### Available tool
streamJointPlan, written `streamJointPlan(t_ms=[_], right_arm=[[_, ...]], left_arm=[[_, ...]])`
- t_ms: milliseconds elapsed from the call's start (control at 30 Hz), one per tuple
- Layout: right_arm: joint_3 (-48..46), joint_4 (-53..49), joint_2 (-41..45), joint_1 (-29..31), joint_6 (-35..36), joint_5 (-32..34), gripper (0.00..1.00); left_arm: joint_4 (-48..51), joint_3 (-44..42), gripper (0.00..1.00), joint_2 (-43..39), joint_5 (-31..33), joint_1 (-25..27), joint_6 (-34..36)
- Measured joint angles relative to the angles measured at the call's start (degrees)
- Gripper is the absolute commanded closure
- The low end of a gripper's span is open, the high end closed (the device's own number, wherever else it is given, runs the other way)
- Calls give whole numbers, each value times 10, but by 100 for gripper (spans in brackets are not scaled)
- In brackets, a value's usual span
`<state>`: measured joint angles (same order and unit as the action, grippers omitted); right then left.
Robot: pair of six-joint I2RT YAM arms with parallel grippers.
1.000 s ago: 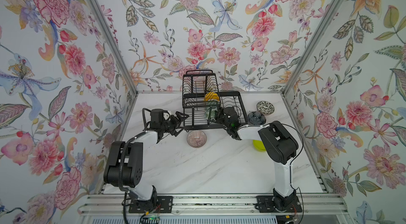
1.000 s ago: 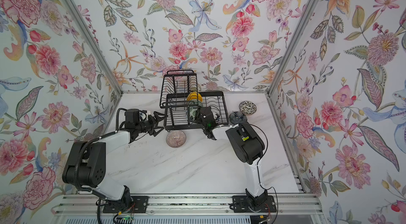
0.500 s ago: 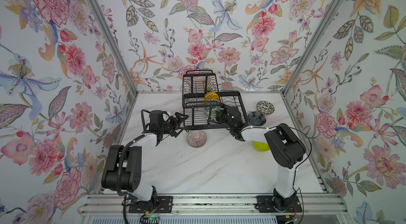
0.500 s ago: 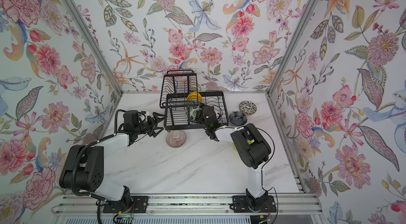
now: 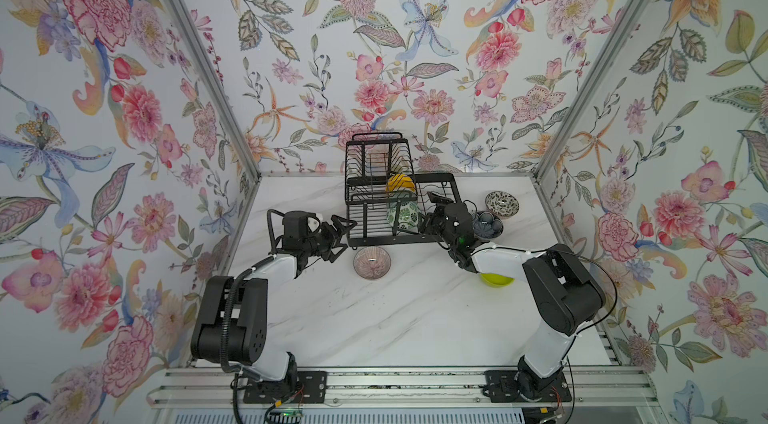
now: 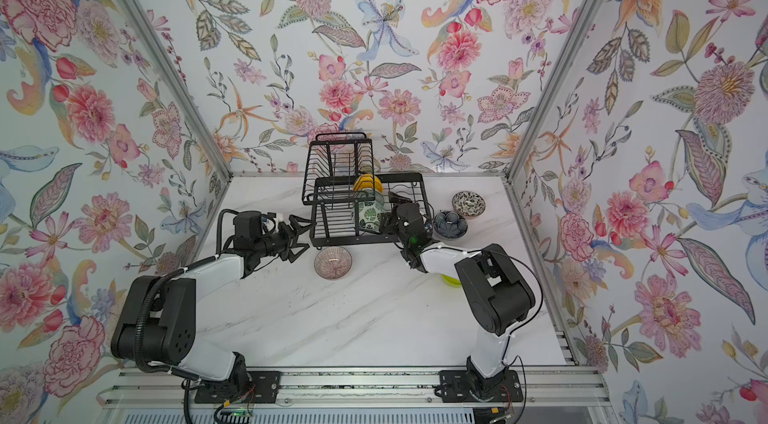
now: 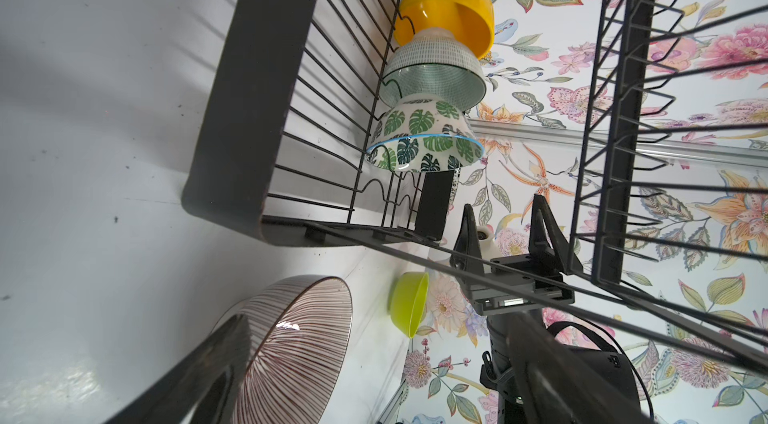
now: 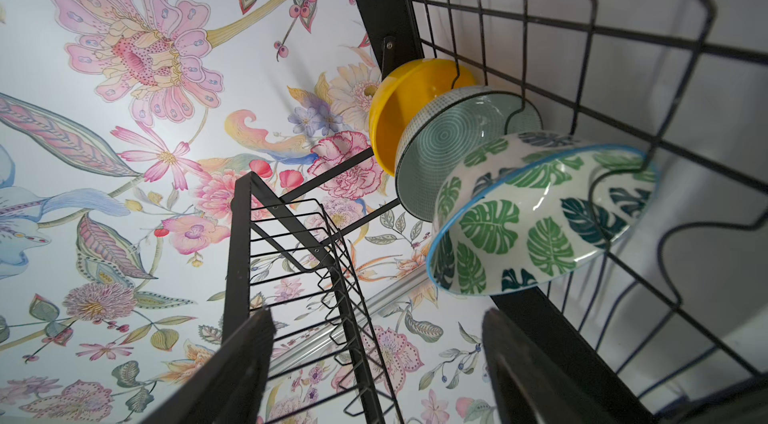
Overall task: Load the bowls into the dish rack
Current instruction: 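Open the right gripper and withdraw it from the rack toward the table, then grasp the rim of the red-striped white bowl with the right gripper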
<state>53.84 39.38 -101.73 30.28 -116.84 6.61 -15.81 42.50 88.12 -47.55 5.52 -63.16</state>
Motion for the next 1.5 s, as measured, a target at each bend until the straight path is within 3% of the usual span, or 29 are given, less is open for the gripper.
streamJointPlan(t_ms=[233,500,833,1133,1500], right_arm=[[-9,-89,61,-30,95,-33,1],[-2,-259,139,-9,242,-56,1],[91,-522,170,59,403,-39,1],[148,-653,168,105,449,4,1],[104,-617,177,124,440,0,1]], left_arm=[[41,3,1,-9,4,-7,32],[69,8,1,-19,4,-23,53],[108,21,1,-29,15,-25,74],[149,18,1,-53,17,-25,98],[174,-27,1,-112,18,-25,107]])
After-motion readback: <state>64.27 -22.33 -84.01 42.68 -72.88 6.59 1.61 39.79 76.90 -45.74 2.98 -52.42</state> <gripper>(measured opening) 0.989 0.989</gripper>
